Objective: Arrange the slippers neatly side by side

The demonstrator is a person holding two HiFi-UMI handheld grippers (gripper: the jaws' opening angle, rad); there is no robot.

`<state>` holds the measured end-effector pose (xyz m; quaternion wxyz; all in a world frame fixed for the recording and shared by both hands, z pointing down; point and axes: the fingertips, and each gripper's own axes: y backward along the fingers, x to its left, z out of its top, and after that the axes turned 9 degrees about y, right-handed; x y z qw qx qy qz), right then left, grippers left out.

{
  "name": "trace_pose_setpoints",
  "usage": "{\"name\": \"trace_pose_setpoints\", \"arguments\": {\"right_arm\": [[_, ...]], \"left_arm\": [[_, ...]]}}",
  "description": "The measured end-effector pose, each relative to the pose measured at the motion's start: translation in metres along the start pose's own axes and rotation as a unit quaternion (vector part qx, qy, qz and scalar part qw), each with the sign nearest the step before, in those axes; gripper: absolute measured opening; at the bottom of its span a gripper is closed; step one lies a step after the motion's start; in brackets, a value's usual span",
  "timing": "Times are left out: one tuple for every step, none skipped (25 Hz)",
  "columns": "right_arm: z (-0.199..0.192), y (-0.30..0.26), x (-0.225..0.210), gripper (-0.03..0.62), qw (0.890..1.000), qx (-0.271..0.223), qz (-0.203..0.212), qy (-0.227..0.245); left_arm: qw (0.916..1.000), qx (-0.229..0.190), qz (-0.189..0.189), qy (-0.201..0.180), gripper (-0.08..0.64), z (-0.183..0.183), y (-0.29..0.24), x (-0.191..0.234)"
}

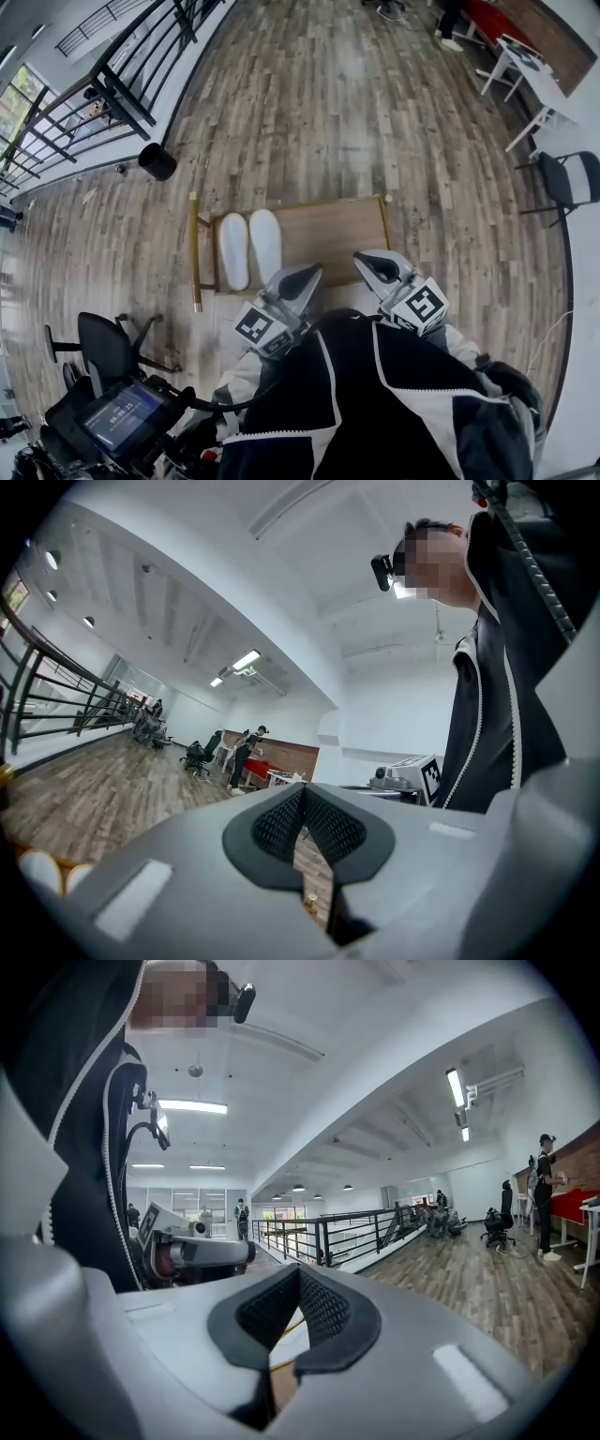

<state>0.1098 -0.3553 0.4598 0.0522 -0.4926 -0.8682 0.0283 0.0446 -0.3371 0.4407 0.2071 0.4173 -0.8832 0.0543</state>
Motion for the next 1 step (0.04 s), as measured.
{"name": "trace_pose_setpoints", "arguments": {"right_arm": [[-0.0002,0.0051,-0.0032,0.000,1.000,-0.002,-0.001,-0.001]], "left_arm": [[1.0000,0.002,-0.002,0.001,0.020,-0.0028,-0.0051,-0.0028]]}}
